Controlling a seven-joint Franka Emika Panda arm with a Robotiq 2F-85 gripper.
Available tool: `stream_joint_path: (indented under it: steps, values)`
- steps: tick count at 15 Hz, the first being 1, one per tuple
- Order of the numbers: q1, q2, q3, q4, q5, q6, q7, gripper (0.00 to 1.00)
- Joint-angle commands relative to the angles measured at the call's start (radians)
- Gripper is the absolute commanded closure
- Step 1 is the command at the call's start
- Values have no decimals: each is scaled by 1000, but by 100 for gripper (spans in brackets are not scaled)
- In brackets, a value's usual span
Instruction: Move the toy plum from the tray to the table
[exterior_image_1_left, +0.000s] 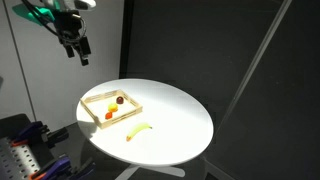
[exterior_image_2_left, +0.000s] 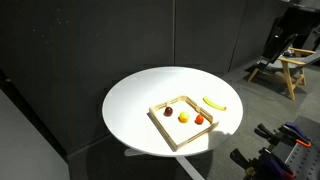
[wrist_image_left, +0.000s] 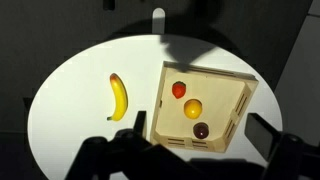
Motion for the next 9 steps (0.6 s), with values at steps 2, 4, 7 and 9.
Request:
stream_joint_path:
  steps: [2,4,7,9]
  values:
    - [-5,9,4,-7,4,-4,-4,0]
    - [-5,15,4,-7,4,-4,-4,0]
    - [-5,16,4,-7,4,-4,-4,0]
    - [-5,16,4,-7,4,-4,-4,0]
